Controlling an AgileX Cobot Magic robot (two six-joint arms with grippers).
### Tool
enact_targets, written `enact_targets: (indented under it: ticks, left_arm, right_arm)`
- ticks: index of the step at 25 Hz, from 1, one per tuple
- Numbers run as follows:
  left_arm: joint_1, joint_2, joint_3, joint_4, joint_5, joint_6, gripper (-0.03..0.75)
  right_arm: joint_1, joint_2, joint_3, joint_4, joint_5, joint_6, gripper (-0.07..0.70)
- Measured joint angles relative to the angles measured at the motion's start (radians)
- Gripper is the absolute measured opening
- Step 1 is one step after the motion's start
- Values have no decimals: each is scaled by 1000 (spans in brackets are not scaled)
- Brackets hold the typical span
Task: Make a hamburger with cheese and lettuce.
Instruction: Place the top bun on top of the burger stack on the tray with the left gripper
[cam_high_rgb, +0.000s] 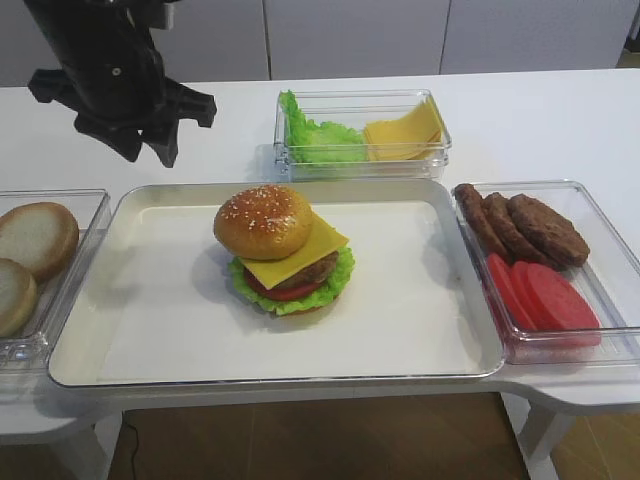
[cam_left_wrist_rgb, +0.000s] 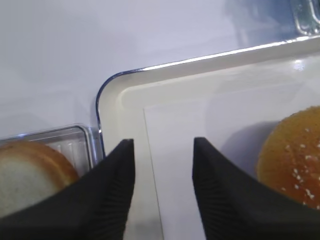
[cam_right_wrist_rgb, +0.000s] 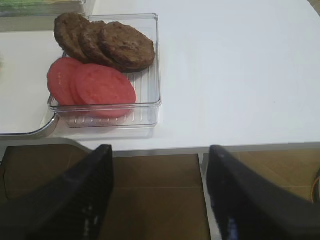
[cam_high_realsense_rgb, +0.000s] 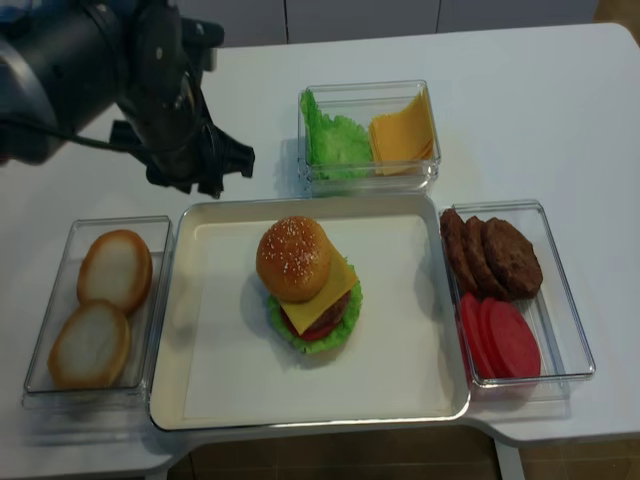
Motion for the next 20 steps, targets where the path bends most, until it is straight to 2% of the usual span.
enact_targets:
  ticks: [9,17,20]
  left_arm:
    - [0,99,0,-107,-67,48,290]
    - [0,122,0,-122,-134,52,290]
    - [0,140,0,-126,-143,54,290]
  right_arm:
    - [0,0,0,0,0,0,446]
    - [0,0,0,0,0,2,446]
    - [0,0,0,0,0,2,446]
